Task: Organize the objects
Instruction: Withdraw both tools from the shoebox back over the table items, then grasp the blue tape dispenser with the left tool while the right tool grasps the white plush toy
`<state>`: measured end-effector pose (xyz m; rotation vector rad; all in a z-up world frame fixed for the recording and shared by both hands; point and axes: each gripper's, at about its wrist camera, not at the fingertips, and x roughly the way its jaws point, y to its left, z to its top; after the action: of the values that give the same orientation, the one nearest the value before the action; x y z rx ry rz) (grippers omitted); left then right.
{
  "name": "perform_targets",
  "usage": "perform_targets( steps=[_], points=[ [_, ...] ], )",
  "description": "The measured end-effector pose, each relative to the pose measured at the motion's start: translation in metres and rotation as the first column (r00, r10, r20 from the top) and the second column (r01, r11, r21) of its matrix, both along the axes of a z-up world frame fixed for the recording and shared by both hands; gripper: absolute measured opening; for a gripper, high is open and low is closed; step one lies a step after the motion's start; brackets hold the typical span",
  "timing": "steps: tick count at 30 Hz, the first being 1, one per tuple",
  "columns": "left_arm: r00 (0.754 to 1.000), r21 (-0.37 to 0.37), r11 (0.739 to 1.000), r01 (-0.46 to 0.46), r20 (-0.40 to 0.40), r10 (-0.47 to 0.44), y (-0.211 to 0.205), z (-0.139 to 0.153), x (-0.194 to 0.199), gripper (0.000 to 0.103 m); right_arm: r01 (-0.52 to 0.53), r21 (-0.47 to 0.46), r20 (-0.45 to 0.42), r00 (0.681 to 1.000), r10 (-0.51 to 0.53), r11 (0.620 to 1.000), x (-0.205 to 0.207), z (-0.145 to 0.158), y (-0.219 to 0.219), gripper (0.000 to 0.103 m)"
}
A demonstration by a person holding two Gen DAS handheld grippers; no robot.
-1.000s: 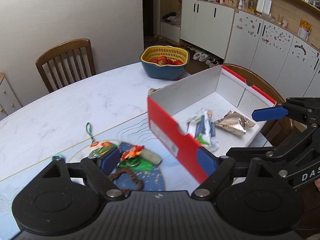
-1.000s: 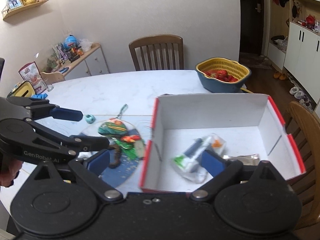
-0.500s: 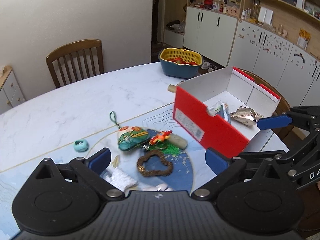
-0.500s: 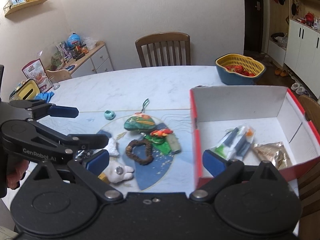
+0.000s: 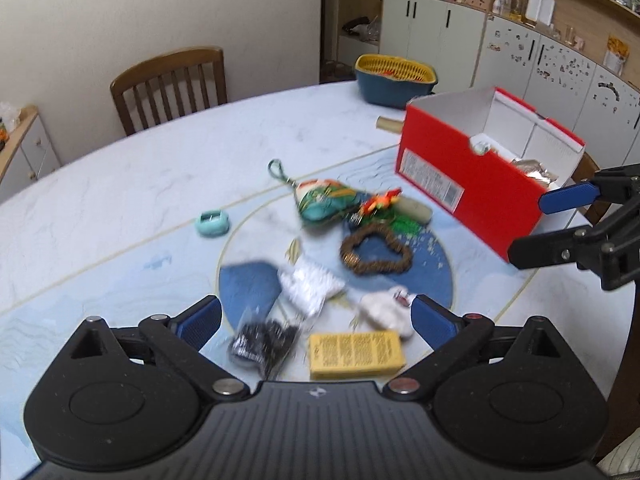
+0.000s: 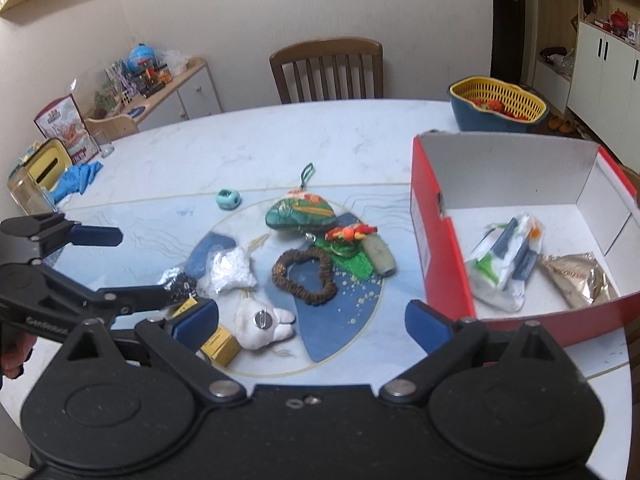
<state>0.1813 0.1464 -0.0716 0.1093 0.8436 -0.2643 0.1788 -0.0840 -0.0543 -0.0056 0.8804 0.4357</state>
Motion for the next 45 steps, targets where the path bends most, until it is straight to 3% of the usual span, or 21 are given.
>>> perform_targets(
  steps=[10,22,34,45],
  points=[
    [0.998,-0.009,0.999,0.031,-0.049,-0.031,0.008,-0.037,-0.017,0.102,-0.049,-0.030,-0.050,0.998,0.048,0.998,0.010,-0.028,0.025,0.099],
    [0.993,0.063,0.993,0.096,-0.075,-0.091,-0.008,-0.074,-0.030,0.102,-0.063,-0.089,-0.124,0.991,0.051,0.994,0.026,-0.064,0.044,0.093],
    [0.994,0.050,0.995,0.081,-0.082,-0.076,-0.008,-0.084,-0.027,0.100,-0.060,-0.102,-0.160,0.986,0.043,0.993,0.040,-0.082,0.060,0.086],
    [0.995,0.037,0.997,0.066,-0.081,-0.063,-0.010,-0.085,-0.033,0.086,-0.095,-0.102,-0.152,0.985,0.078,0.990,0.045,-0.089,0.078,0.076]
  ],
)
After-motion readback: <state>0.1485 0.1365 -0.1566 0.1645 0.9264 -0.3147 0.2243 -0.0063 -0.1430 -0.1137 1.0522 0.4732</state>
